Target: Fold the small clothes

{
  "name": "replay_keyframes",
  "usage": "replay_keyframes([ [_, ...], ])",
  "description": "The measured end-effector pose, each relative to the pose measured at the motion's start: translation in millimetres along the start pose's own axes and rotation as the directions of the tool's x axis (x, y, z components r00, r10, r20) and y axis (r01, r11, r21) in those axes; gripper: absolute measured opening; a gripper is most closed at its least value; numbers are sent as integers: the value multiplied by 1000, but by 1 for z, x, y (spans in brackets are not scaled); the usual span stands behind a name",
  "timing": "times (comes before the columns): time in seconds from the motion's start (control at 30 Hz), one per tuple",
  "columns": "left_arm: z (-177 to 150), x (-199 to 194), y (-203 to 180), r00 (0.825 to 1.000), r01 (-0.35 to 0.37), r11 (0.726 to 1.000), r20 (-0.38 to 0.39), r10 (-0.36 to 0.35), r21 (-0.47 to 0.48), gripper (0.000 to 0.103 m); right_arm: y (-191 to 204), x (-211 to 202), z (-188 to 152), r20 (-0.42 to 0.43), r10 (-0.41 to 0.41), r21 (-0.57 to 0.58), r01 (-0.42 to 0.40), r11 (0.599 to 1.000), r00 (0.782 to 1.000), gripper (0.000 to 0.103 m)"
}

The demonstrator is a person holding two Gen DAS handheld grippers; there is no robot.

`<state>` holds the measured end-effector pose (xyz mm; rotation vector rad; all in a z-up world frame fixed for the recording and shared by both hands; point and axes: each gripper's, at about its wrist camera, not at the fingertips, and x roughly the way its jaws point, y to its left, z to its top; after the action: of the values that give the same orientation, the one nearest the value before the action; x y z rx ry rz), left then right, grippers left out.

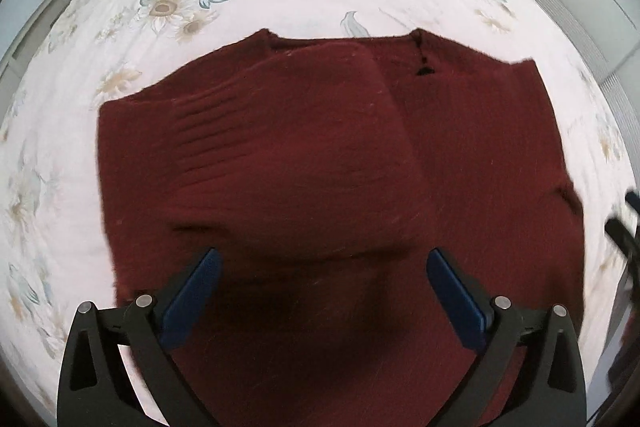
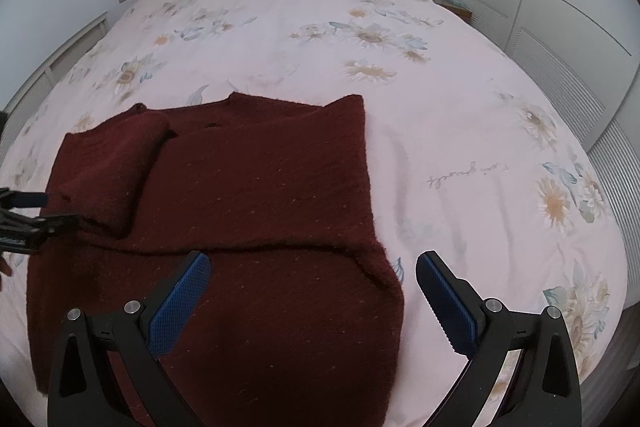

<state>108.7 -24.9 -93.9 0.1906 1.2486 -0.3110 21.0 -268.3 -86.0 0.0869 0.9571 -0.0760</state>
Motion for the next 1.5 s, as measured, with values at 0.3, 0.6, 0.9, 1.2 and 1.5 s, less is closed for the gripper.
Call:
replay_keyframes([
  [0.3,-25,-16,81,991,-133,991,-22,133,-27,101,22,7,1,-14,17,-28,-18,999,1000,103],
  [0.6,-33,30,125,980,-184,977,-91,174,-109,77,38,14,-2,-52,-5,-69,2,998,999,103],
  [0.9,-23,45,122,997,-67,988,-36,62,-143,17,63,19,3,-67,-14,-130,5,992,998,103],
  [1.2,-31,47,142,1000,1,980,-3,-2,-197,14,145,18,43,-34,66,-294,-73,953,997,103],
  [1.5,-28,54,129,1000,-28,988,7,29,-154,16,270,52,61,-115,157,-511,-194,838,981,103],
])
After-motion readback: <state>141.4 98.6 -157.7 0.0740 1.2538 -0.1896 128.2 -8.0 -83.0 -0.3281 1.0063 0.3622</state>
